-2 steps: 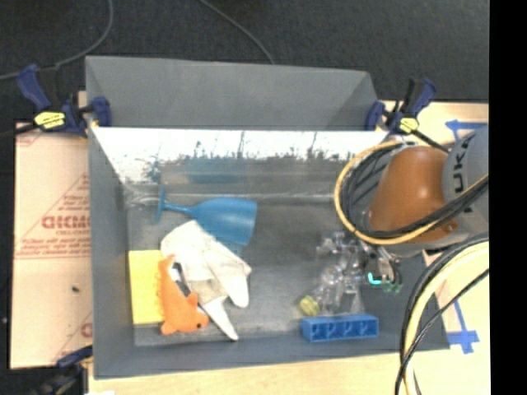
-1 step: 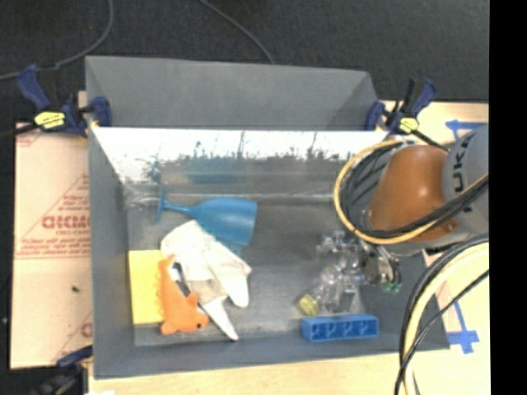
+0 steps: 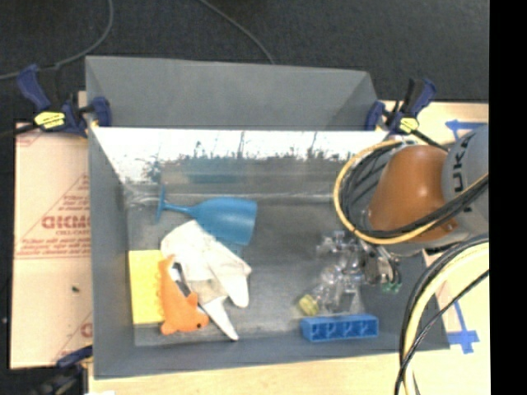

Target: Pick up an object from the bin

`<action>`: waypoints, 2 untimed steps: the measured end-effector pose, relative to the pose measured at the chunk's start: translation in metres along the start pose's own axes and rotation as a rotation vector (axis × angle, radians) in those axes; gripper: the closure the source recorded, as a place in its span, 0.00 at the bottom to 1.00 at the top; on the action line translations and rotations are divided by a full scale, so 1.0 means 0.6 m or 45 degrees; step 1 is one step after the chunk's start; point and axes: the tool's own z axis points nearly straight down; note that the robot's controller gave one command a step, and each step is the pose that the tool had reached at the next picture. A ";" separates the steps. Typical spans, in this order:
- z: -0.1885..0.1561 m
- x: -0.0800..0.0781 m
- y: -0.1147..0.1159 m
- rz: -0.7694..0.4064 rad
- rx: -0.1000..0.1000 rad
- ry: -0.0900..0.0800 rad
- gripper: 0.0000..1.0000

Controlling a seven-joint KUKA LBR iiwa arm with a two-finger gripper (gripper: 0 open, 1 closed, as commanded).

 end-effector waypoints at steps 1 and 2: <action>-0.099 -0.153 -0.022 -0.264 0.004 -0.017 0.00; 0.017 -0.118 0.089 -0.595 0.002 -0.008 0.00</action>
Offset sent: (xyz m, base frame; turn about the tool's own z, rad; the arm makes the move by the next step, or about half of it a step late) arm 0.0664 0.0695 -0.0278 -0.4988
